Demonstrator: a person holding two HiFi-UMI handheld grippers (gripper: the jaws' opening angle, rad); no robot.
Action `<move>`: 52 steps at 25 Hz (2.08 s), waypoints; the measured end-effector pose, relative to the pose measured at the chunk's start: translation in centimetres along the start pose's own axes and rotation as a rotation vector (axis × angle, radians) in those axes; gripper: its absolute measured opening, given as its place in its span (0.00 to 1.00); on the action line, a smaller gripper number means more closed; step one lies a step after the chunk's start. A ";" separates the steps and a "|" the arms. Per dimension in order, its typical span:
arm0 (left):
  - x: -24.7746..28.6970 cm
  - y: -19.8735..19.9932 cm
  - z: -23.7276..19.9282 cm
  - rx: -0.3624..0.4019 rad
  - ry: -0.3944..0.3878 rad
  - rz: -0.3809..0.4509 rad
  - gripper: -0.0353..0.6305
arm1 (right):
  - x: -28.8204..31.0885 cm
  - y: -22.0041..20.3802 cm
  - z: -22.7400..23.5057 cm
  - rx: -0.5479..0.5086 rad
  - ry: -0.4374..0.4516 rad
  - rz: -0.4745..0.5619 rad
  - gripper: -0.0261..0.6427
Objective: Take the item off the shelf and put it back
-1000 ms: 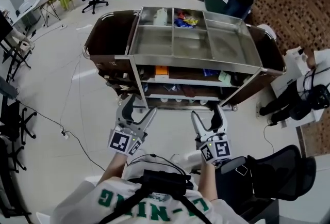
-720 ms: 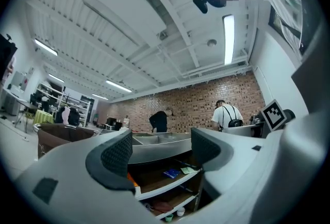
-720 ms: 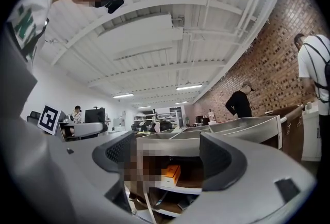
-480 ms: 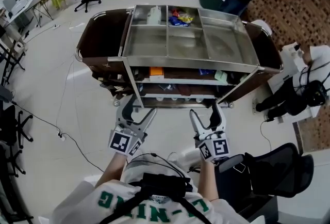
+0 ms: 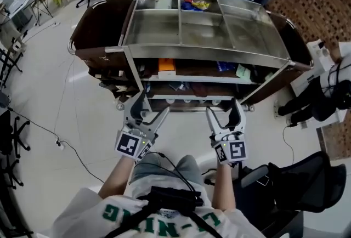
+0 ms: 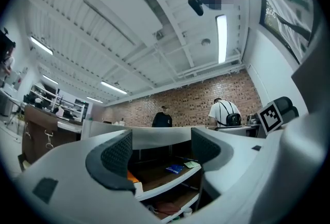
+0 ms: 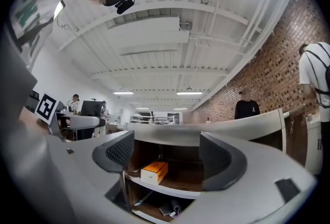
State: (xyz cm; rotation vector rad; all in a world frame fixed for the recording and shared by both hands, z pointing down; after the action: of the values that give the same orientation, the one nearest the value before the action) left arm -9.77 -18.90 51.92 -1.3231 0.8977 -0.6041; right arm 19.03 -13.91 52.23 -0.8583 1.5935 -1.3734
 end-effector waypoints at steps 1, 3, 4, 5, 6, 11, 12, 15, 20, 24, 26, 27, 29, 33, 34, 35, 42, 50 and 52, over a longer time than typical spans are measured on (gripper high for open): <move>0.0 -1.6 -0.2 0.003 -0.001 0.004 0.55 | 0.0 -1.9 0.2 -0.003 -0.008 0.003 0.65; -0.2 -5.2 -0.6 0.012 0.001 0.010 0.55 | 0.0 -6.1 0.6 0.000 -0.020 0.003 0.65; -0.3 -7.2 -0.8 0.017 0.006 0.012 0.55 | 0.0 -8.5 0.8 0.005 -0.023 0.001 0.65; -0.3 -9.2 -1.1 0.020 0.012 0.014 0.55 | 0.0 -11.1 1.0 0.011 -0.026 -0.001 0.65; -0.2 -11.4 -1.4 0.023 0.017 0.015 0.55 | -0.1 -13.7 1.3 0.019 -0.030 -0.005 0.65; -0.3 -22.1 -2.4 0.035 0.026 0.002 0.55 | -1.1 -26.7 2.8 0.085 -0.080 -0.058 0.65; -0.3 -24.1 -2.6 0.031 0.028 -0.005 0.55 | -1.3 -29.0 3.1 0.097 -0.094 -0.073 0.65; 0.0 -29.4 -3.0 0.024 0.022 -0.026 0.55 | -1.0 -36.2 5.2 0.108 -0.121 -0.130 0.65; -0.4 -34.9 -2.9 0.014 0.034 -0.034 0.55 | 3.1 -47.1 9.4 0.122 -0.110 -0.258 0.65; -1.2 -36.1 -3.2 0.002 0.073 -0.015 0.55 | 8.9 -53.2 13.6 0.105 -0.139 -0.384 0.65; -2.0 -35.9 -3.8 0.007 0.095 -0.017 0.55 | 10.8 -54.8 15.2 0.140 -0.190 -0.431 0.62; -2.3 -35.7 -4.2 0.005 0.109 -0.020 0.55 | 11.5 -55.5 16.0 0.161 -0.219 -0.481 0.58; -2.6 -35.2 -5.1 -0.004 0.136 -0.024 0.55 | 12.5 -57.1 17.3 0.181 -0.258 -0.625 0.58; -3.3 -33.3 -5.9 -0.015 0.164 -0.040 0.55 | 12.4 -58.6 17.9 0.246 -0.245 -0.774 0.25; -3.2 -32.7 -6.0 -0.030 0.169 -0.043 0.55 | 12.0 -58.2 17.9 0.297 -0.236 -0.776 0.24; -3.0 -32.0 -6.0 -0.056 0.176 -0.045 0.55 | 11.6 -57.1 17.6 0.338 -0.227 -0.770 0.23; -2.1 -22.2 -5.1 -0.135 0.145 -0.126 0.55 | 5.5 -41.9 10.2 0.332 -0.201 -0.675 0.22; -1.9 -0.7 -2.4 -0.054 0.069 -0.153 0.55 | 1.0 -17.3 0.8 0.365 -0.187 -0.561 0.22; -1.6 4.3 -1.8 -0.043 0.055 -0.137 0.55 | 1.0 -11.0 -1.1 0.352 -0.159 -0.510 0.22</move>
State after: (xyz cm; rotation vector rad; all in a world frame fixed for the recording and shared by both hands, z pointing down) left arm -12.64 -17.87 48.07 -1.4206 0.8733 -0.7343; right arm 17.35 -16.21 62.99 -1.1659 1.0008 -1.8185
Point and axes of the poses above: the fingertips, and each gripper's own axes: x forward along the fingers, z to its right, y out of its top, the point moved 8 cm from there along -x, backward along the fingers, and after that the axes turned 11 degrees about y, right-handed, at the moved point
